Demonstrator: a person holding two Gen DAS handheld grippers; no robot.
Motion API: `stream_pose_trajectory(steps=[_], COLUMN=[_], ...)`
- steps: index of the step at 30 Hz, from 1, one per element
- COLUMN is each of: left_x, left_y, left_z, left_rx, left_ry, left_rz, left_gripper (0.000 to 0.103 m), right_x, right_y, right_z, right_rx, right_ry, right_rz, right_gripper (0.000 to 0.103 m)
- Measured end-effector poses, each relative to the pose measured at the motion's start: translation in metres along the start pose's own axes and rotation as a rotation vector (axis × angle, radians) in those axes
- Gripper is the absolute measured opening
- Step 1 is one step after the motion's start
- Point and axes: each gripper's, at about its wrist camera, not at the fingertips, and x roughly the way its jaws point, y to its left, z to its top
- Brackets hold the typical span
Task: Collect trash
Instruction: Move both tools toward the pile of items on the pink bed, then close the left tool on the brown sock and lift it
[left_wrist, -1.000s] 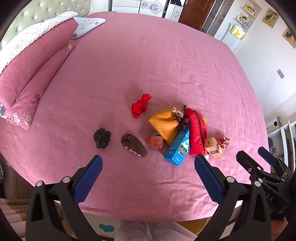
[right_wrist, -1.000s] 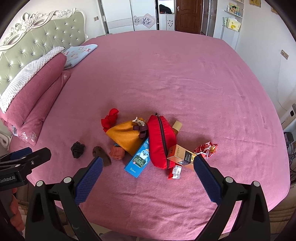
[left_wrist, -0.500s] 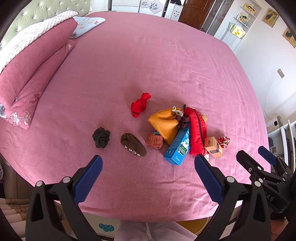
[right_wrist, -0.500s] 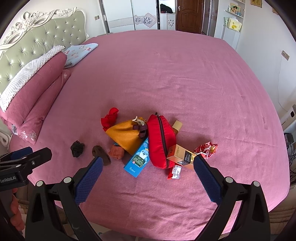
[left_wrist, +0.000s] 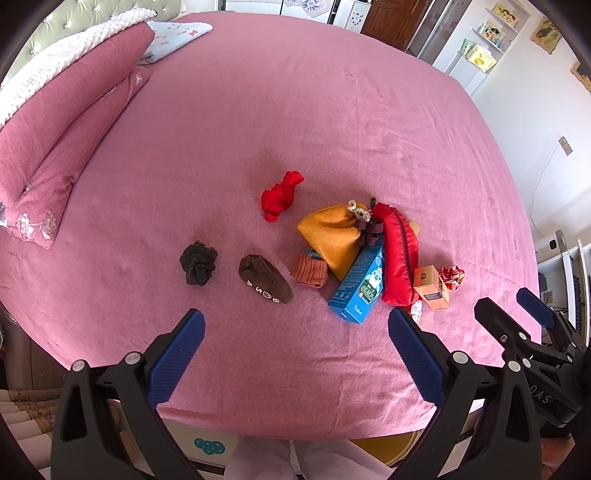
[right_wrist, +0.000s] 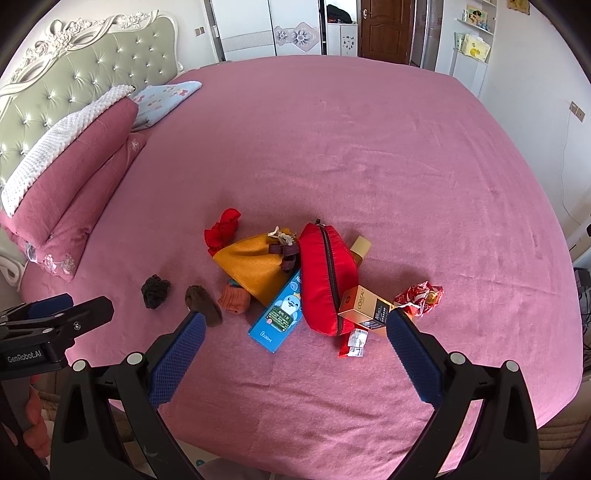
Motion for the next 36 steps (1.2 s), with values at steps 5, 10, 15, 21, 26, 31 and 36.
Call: stream_pose_trajectory(steps=[5, 10, 15, 21, 26, 31, 36], left_x=[0.015, 0.029, 0.047, 0.082, 0.120, 0.154, 0.186], left_y=[0.000, -0.001, -0.003, 0.005, 0.012, 0.014, 0.030], left_z=[0.001, 0.003, 0.006, 0.010, 0.008, 0.008, 0.008], left_rx=[-0.010, -0.024, -0.030, -0.104, -0.167, -0.220, -0.332], left_ry=[0.025, 0.050, 0.076, 0.148, 0.216, 0.256, 0.288], left_rz=[0.004, 0.010, 0.020, 0.001, -0.007, -0.026, -0.017], left_gripper=[0.099, 0.099, 0.099, 0.099, 0.099, 0.099, 0.099], right_x=[0.011, 0.022, 0.037, 0.063, 0.085, 0.104, 0.121], right_y=[-0.004, -0.008, -0.014, -0.022, -0.028, -0.036, -0.042], right_z=[-0.001, 0.002, 0.005, 0.008, 0.011, 0.016, 0.022], right_rx=[-0.005, -0.009, -0.003, -0.015, -0.018, -0.002, 0.010], right_ry=[0.010, 0.009, 0.024, 0.057, 0.084, 0.089, 0.094], right_rz=[-0.012, -0.009, -0.003, -0.023, -0.029, -0.037, -0.026], right_gripper=[0.095, 0.095, 0.095, 0.095, 0.095, 0.095, 0.095])
